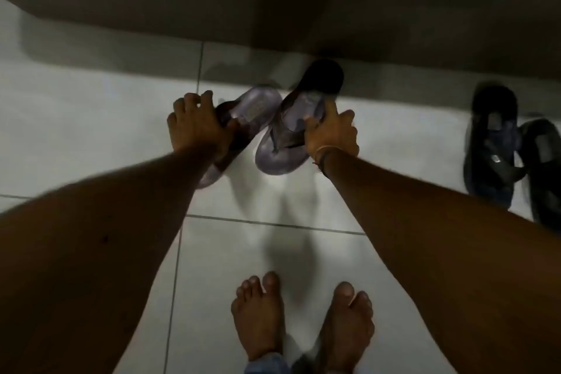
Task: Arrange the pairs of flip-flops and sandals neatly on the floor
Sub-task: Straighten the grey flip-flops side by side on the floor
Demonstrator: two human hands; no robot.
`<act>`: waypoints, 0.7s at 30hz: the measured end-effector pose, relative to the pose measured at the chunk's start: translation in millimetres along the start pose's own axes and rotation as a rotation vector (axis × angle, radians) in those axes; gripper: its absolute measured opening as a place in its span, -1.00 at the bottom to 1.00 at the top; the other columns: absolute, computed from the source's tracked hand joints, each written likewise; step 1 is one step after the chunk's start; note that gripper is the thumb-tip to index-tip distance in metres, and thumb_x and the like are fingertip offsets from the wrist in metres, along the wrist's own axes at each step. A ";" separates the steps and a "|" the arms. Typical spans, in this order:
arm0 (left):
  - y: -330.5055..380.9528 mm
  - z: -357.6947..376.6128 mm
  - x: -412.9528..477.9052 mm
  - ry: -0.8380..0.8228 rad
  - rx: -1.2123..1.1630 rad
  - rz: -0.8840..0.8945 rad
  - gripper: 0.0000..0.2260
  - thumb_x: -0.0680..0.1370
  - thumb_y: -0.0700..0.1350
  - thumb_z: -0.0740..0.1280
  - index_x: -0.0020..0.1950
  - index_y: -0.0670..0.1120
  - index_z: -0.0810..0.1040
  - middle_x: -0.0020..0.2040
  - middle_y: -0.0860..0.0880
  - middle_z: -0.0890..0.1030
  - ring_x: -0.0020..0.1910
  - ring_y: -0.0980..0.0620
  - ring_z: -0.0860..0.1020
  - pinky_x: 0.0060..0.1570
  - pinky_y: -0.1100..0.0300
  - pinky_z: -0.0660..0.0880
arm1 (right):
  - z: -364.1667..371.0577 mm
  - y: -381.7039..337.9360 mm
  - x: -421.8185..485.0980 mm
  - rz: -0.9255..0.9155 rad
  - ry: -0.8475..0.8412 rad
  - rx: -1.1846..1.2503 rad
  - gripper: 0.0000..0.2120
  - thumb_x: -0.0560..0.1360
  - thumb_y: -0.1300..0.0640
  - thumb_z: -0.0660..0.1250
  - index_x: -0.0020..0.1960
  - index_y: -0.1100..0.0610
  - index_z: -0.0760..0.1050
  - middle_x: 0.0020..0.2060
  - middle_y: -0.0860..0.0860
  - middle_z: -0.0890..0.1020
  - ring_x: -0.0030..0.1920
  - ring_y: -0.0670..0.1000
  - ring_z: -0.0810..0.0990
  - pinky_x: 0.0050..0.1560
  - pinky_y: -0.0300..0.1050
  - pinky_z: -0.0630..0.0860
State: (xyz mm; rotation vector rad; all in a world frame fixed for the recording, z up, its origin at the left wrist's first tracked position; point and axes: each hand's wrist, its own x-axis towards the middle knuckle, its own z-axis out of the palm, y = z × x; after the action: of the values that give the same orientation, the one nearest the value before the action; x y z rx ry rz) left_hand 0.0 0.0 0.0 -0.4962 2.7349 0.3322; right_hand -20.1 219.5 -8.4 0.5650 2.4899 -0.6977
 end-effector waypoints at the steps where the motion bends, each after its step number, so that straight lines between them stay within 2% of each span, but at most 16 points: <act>1: 1.1 4.4 9.0 -0.050 -0.001 -0.013 -0.30 0.51 0.26 0.39 0.52 -0.09 0.35 0.42 -0.25 0.44 0.40 -0.32 0.38 0.31 -0.20 0.38 | 6.5 -2.9 2.1 -0.011 -0.017 -0.034 -0.38 0.64 -0.20 0.21 0.64 -0.11 0.13 0.44 0.20 0.34 0.38 0.32 0.43 0.20 0.18 0.48; 4: 6.4 14.2 17.3 -0.193 -0.045 -0.041 -0.29 0.40 0.24 0.52 0.44 -0.04 0.40 0.31 -0.21 0.50 0.29 -0.31 0.47 0.19 -0.16 0.46 | 22.9 -2.7 4.0 0.001 -0.021 -0.053 -0.36 0.64 -0.15 0.25 0.64 -0.12 0.11 0.43 0.20 0.33 0.37 0.32 0.42 0.16 0.18 0.48; 8: 12.1 28.8 8.3 -0.188 -0.053 -0.092 -0.29 0.36 0.25 0.58 0.37 0.00 0.40 0.24 -0.18 0.51 0.20 -0.28 0.53 0.10 -0.18 0.56 | 21.1 12.2 7.1 -0.036 -0.012 -0.071 -0.35 0.60 -0.03 0.35 0.60 -0.15 0.16 0.35 0.18 0.38 0.28 0.31 0.50 0.05 0.14 0.49; 11: 24.6 36.0 3.7 -0.174 -0.135 -0.200 -0.37 0.43 0.24 0.55 0.37 0.06 0.39 0.22 -0.15 0.48 0.14 -0.26 0.54 0.03 -0.14 0.55 | 12.2 28.2 8.0 -0.057 -0.052 -0.106 -0.32 0.58 -0.01 0.40 0.61 -0.16 0.17 0.35 0.17 0.39 0.25 0.31 0.54 0.13 0.16 0.56; 16: 52.0 45.8 1.9 -0.133 -0.260 -0.315 -0.56 0.57 0.13 0.44 0.38 0.04 0.42 0.22 -0.15 0.48 0.12 -0.22 0.56 -0.06 -0.02 0.47 | 7.3 39.6 10.5 -0.075 -0.085 -0.119 -0.29 0.59 0.00 0.42 0.63 -0.13 0.17 0.40 0.14 0.36 0.30 0.29 0.53 0.23 0.15 0.56; 18: 57.5 47.7 3.9 -0.114 -0.296 -0.339 -0.58 0.60 0.11 0.42 0.39 0.04 0.42 0.23 -0.15 0.48 0.10 -0.21 0.57 -0.05 -0.01 0.48 | 8.6 39.1 11.0 -0.080 -0.088 -0.123 -0.28 0.59 0.00 0.43 0.64 -0.13 0.16 0.41 0.14 0.35 0.30 0.28 0.53 0.23 0.14 0.56; 21: 59.5 49.3 6.4 -0.098 -0.288 -0.319 -0.59 0.60 0.11 0.41 0.39 0.03 0.43 0.23 -0.15 0.49 -0.03 -0.14 0.50 -0.08 0.00 0.44 | 8.6 42.3 12.0 -0.095 -0.097 -0.125 -0.29 0.59 0.00 0.42 0.64 -0.14 0.16 0.41 0.13 0.35 0.30 0.28 0.52 0.25 0.14 0.56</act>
State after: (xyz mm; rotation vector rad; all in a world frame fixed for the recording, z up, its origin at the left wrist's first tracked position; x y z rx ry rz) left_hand -13.8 66.3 -37.6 -0.9509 2.4705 0.6498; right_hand -5.4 250.7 -36.8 0.3600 2.4613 -0.5850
